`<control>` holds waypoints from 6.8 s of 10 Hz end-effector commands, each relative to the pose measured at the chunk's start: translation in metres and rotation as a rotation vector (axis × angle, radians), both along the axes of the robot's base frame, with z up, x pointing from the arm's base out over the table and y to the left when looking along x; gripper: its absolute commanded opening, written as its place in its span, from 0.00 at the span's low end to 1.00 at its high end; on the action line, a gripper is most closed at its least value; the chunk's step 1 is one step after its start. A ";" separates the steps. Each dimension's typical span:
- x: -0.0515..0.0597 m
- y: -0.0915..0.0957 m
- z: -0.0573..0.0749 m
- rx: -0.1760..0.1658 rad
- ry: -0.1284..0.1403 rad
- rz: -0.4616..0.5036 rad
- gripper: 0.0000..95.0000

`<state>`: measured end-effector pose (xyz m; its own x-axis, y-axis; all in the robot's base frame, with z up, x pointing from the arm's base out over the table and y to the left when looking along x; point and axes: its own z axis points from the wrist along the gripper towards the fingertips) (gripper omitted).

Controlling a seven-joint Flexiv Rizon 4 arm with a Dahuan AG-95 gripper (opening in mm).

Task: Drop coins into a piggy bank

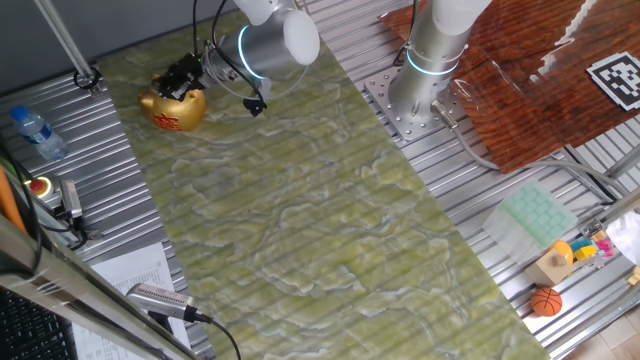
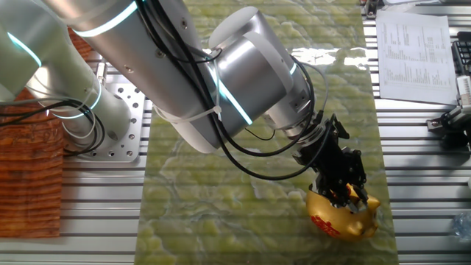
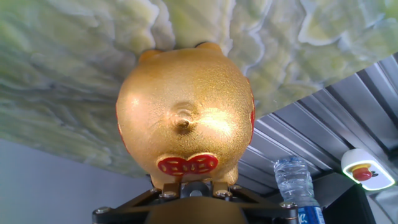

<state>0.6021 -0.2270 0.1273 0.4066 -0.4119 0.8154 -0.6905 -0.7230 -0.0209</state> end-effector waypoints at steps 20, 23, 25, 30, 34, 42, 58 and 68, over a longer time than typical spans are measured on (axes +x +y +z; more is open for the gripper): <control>0.001 0.004 -0.002 -0.017 0.014 0.004 0.40; 0.001 0.005 -0.001 -0.025 0.025 0.013 0.40; 0.005 0.008 0.008 -0.020 0.036 0.017 0.20; 0.027 0.027 0.043 0.080 0.035 -0.121 0.00; 0.030 0.041 0.053 0.257 -0.012 -0.318 0.00; 0.022 0.063 0.061 0.797 -0.153 -1.082 0.00; -0.005 0.092 0.084 1.313 -0.404 -2.305 0.00; -0.011 0.113 0.068 1.258 -0.486 -2.309 0.00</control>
